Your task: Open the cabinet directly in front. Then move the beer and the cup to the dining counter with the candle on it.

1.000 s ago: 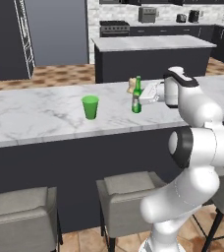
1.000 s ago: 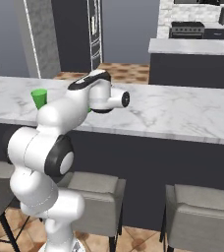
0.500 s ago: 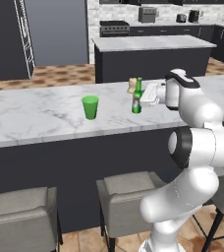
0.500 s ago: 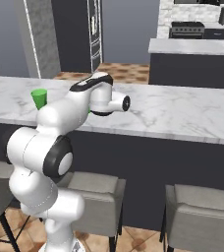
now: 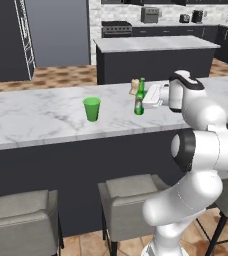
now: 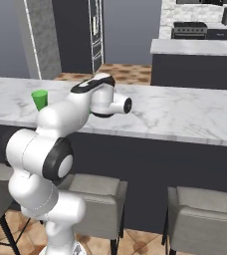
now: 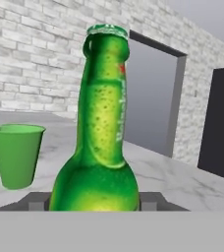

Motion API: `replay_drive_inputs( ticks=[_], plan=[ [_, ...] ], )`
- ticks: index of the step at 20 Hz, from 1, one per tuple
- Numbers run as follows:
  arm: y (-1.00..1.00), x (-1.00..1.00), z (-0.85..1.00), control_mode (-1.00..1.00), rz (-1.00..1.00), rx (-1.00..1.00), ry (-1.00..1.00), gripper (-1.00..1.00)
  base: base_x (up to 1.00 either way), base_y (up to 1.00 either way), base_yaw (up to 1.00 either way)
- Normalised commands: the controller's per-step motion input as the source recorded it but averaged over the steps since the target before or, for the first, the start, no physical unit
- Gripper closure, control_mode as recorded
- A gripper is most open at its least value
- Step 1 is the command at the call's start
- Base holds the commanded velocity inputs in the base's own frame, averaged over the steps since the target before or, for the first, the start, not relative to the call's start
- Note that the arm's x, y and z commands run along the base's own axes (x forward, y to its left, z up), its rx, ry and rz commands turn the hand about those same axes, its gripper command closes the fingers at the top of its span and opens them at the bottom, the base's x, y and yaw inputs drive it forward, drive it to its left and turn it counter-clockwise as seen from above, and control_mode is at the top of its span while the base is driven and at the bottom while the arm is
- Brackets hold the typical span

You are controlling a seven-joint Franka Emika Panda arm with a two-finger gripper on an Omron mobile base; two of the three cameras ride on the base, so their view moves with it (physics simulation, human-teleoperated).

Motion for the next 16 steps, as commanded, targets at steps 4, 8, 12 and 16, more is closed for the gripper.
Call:
replay_drive_inputs(
  ticks=[4,8,12,16],
  plan=[
    [0.0,0.0,0.01,-1.0,0.0,0.0,0.0,-1.0,0.0,0.0,0.0],
    [0.0,0.0,0.41,-1.0,-0.02,0.0,0.0,-1.0,0.0,0.0,0.0],
    [0.0,0.0,0.59,-1.0,-0.06,0.0,0.0,-1.0,0.0,0.0,0.0],
    [0.0,0.0,0.61,-1.0,-0.13,0.0,0.0,-1.0,0.0,0.0,0.0]
  ],
)
